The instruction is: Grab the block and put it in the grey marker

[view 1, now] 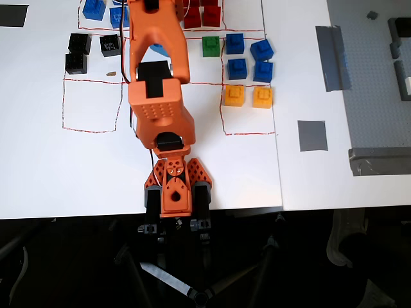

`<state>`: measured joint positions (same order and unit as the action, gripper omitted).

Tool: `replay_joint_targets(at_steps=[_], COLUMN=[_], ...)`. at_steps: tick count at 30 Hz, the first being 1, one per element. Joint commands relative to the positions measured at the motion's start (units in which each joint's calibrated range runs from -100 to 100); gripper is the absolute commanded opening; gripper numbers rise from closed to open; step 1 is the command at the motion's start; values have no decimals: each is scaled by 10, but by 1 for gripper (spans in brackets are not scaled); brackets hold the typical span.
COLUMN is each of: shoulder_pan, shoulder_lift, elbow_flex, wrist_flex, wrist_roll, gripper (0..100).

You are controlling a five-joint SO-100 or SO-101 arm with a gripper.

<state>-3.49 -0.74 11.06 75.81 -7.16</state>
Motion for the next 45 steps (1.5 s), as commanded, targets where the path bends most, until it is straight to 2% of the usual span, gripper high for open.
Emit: replay_joint_targets(at_steps=[1, 18, 38, 45], shoulder_pan=[12, 16, 161, 183], shoulder_lift=[-88, -92, -133, -124], elbow_flex=[17, 21, -38, -103], wrist_flex=[40, 38, 36, 54], wrist_roll=[23, 30, 146, 158], gripper=[0, 0, 0, 10])
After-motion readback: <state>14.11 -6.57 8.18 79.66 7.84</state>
